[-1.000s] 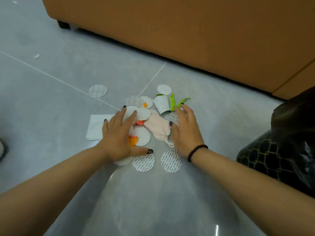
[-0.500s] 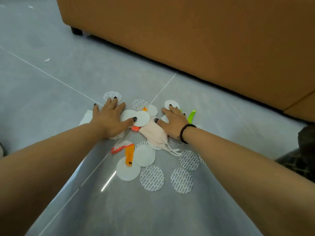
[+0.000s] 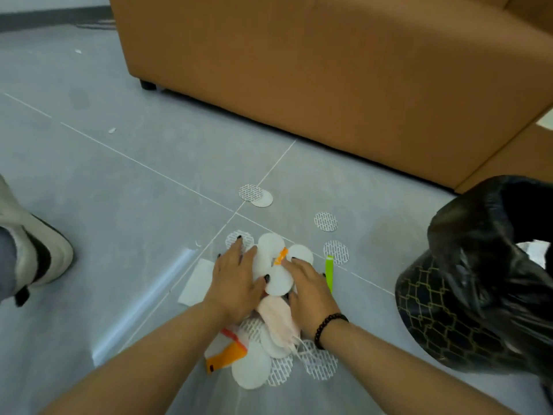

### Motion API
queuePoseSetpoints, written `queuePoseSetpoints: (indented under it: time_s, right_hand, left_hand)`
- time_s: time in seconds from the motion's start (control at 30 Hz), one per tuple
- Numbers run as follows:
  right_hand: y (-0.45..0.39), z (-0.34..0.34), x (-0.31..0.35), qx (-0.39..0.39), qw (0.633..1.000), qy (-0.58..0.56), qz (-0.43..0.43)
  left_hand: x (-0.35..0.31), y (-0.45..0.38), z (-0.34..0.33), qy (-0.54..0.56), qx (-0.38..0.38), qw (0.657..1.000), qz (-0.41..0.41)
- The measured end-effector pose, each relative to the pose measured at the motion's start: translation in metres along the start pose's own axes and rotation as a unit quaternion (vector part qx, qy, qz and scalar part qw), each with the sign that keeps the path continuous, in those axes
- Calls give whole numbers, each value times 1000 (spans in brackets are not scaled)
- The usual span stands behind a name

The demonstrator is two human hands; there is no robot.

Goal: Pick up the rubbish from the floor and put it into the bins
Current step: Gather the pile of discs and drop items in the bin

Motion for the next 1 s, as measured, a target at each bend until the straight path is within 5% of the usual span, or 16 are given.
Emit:
queuePoseSetpoints:
  time_s: [0.23, 0.4, 0.67, 0.83, 1.0]
  right_hand:
    - [46, 45, 33, -46, 997, -56, 33]
    - [77, 130, 67, -136, 981, -130, -37]
    - [164, 252, 129, -168, 981, -20, 98]
    - [218, 276, 148, -135, 961, 49, 238]
    - [243, 290, 144, -166, 962, -11, 217]
  left_hand:
    - [-41, 27, 71, -51, -25, 997, -49]
    - [-90, 68, 140, 119, 90, 989, -22]
    - [-171, 203, 199, 292, 260, 920, -38]
    - [-201, 251, 211, 420, 194, 886, -28]
    - [-221, 268, 213, 426, 120, 895, -52]
Point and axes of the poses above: each hand's wrist, its own y-axis away from the middle knuckle, its own z-axis out of the back of the hand, x = y × z, the point moved 1 cm from there along -y, towards the middle knuckle, and after that the axes turned 10 degrees about z, right-handed, at the moved point
